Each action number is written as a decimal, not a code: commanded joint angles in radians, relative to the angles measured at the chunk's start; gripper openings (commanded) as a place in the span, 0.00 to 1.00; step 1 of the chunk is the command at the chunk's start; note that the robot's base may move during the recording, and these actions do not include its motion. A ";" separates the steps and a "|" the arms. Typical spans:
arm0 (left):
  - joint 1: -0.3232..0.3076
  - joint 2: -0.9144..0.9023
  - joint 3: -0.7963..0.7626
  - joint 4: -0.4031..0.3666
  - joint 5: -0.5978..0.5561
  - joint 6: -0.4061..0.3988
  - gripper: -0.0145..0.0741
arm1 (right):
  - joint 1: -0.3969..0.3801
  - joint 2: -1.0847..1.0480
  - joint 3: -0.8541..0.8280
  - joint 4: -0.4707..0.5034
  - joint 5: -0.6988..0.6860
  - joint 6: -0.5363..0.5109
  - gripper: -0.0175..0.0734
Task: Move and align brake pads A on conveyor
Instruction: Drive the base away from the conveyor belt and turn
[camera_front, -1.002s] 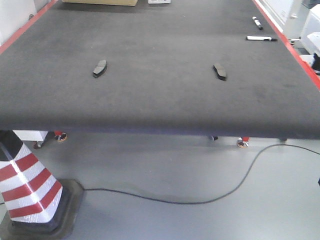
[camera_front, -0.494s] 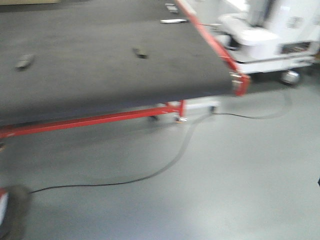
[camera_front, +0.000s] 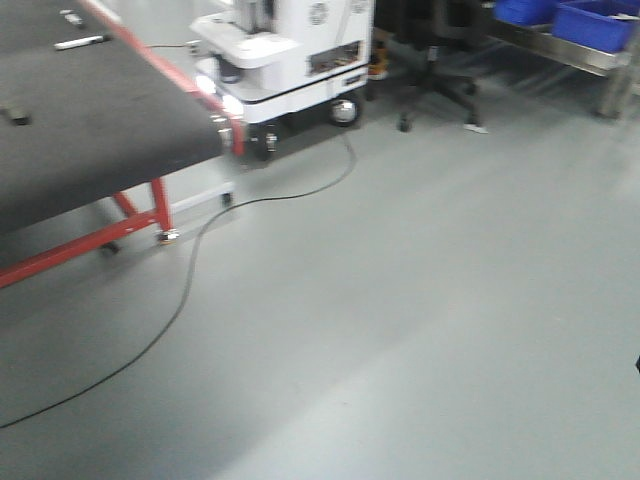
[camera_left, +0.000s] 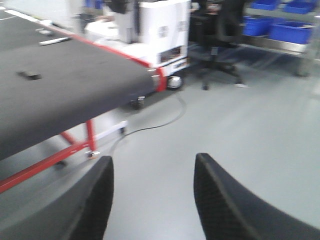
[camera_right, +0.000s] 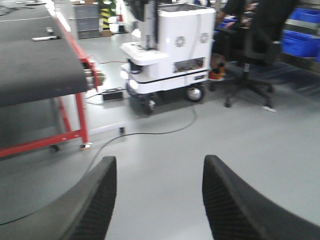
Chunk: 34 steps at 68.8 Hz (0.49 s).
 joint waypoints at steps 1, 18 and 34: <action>0.000 0.012 -0.027 -0.015 -0.080 -0.003 0.55 | 0.000 0.010 -0.027 -0.003 -0.071 -0.006 0.60; 0.000 0.012 -0.027 -0.015 -0.080 -0.003 0.55 | 0.000 0.010 -0.027 -0.003 -0.071 -0.006 0.60; 0.000 0.012 -0.027 -0.015 -0.080 -0.003 0.55 | 0.000 0.010 -0.027 -0.003 -0.071 -0.006 0.60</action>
